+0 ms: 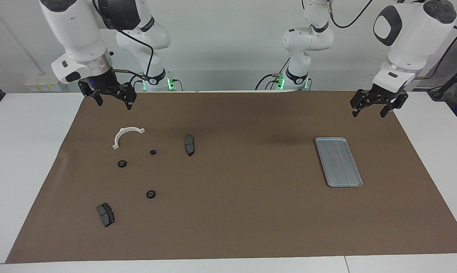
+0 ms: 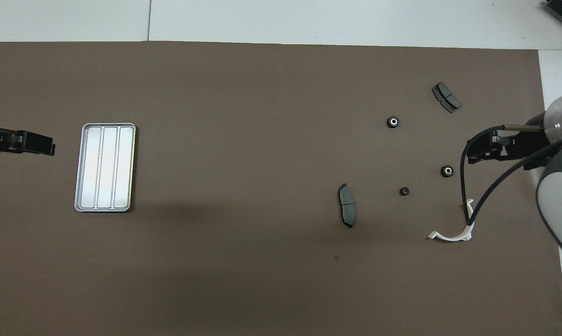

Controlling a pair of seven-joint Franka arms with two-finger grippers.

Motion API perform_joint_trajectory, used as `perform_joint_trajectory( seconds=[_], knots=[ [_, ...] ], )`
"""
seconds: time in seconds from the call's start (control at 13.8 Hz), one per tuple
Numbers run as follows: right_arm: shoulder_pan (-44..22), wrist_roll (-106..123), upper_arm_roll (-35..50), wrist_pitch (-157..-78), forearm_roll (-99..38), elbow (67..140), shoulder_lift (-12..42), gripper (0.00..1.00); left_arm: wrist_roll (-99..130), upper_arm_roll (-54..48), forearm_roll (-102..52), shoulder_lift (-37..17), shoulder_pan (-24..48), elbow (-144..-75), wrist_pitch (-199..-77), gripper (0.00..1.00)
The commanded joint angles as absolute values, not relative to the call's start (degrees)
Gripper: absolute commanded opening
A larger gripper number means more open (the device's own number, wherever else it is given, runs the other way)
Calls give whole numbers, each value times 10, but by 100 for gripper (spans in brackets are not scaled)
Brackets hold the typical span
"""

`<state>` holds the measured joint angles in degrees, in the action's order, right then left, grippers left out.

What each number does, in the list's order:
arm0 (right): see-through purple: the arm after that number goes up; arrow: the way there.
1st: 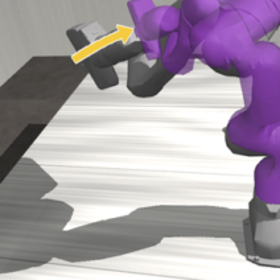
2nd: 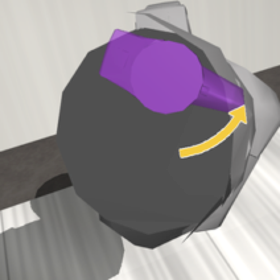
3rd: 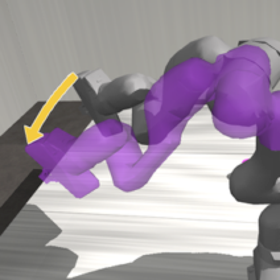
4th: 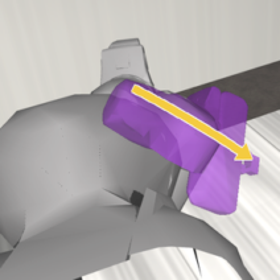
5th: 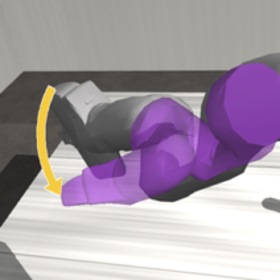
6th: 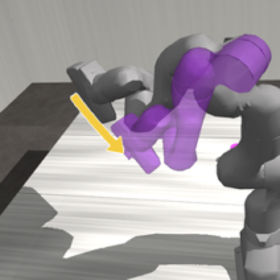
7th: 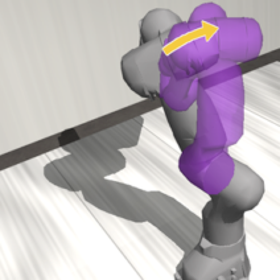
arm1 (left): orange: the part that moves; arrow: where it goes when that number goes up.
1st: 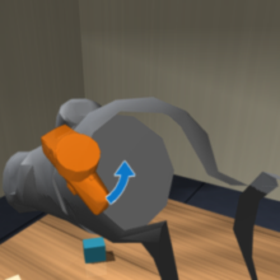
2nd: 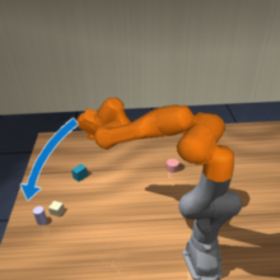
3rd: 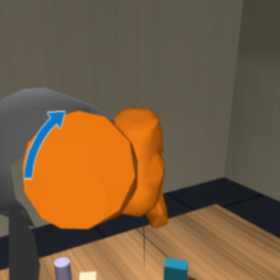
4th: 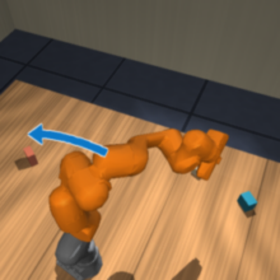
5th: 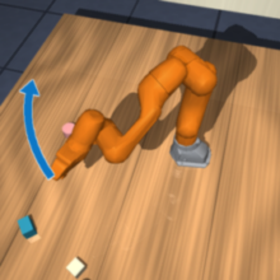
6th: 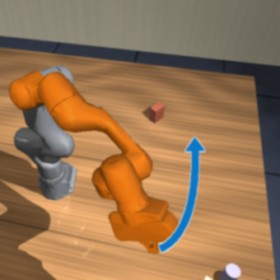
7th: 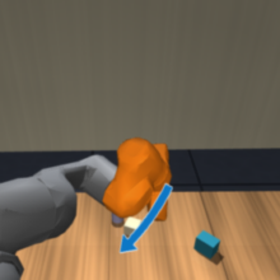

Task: Pick bearing gear from pile to tray

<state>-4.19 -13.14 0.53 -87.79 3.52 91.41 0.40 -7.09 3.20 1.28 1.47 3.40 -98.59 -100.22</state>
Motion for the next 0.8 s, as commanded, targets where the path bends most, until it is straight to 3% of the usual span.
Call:
perform_joint_trajectory(
  seconds=[0.0,0.58,0.73],
  knots=[
    [-36,-114,7,-879,25,925,-7,100,-73,31,23,33,29,-1006,-1012,100],
    [-30,-99,7,-882,25,926,-7,100,-73,31,23,33,29,-1006,-1009,100],
    [-28,-95,7,-917,25,946,-11,100,-73,31,23,33,29,-1006,-1009,100]
  ],
)
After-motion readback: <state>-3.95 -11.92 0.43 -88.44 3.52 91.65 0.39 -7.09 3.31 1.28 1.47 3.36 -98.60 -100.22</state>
